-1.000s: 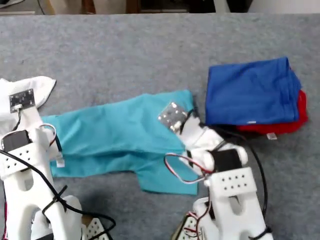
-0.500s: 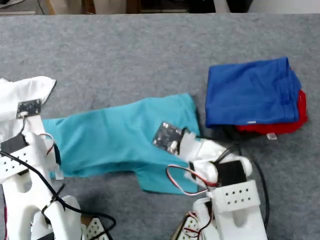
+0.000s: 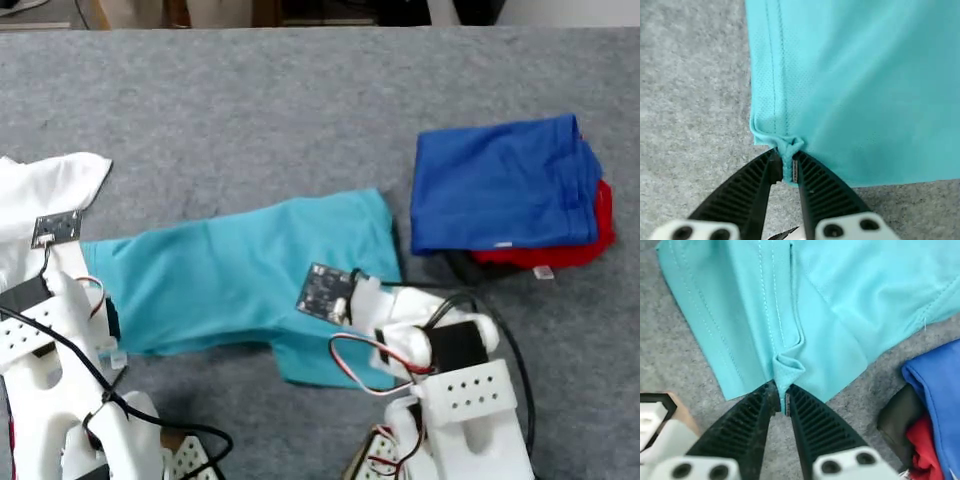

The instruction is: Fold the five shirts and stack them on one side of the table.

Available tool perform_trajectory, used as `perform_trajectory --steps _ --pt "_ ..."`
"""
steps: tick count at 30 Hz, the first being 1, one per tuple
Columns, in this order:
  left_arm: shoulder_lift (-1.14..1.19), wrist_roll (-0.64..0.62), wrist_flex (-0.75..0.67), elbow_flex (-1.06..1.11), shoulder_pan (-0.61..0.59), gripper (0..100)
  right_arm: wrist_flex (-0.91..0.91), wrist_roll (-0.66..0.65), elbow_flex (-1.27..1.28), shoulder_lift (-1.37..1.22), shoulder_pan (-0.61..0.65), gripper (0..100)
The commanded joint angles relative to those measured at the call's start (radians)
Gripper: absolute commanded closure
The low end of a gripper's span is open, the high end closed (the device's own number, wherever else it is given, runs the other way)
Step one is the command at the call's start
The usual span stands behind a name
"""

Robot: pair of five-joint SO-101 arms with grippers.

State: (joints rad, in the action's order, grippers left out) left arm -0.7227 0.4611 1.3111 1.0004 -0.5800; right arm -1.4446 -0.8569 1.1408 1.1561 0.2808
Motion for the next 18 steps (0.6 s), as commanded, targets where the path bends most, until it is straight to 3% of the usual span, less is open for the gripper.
perform_trajectory --steps 1,8,12,15,18 --pt "-0.019 0.008 -0.003 -0.005 -0.012 98 -0.012 -0.034 0.002 0.008 0.016 99.7" --pt "-0.01 0.043 0.003 0.002 0.005 98 -0.023 -0.049 0.013 0.008 0.039 97.3" --pt "-0.016 0.054 0.081 -0.031 0.014 86 -0.029 -0.048 -0.001 0.015 0.038 79.4" --pt "-0.01 0.057 0.143 -0.091 0.008 85 -0.046 -0.055 -0.028 0.015 0.039 67.5" --pt "-0.016 0.055 0.219 -0.172 0.006 85 -0.048 -0.048 -0.062 0.015 0.038 69.7"
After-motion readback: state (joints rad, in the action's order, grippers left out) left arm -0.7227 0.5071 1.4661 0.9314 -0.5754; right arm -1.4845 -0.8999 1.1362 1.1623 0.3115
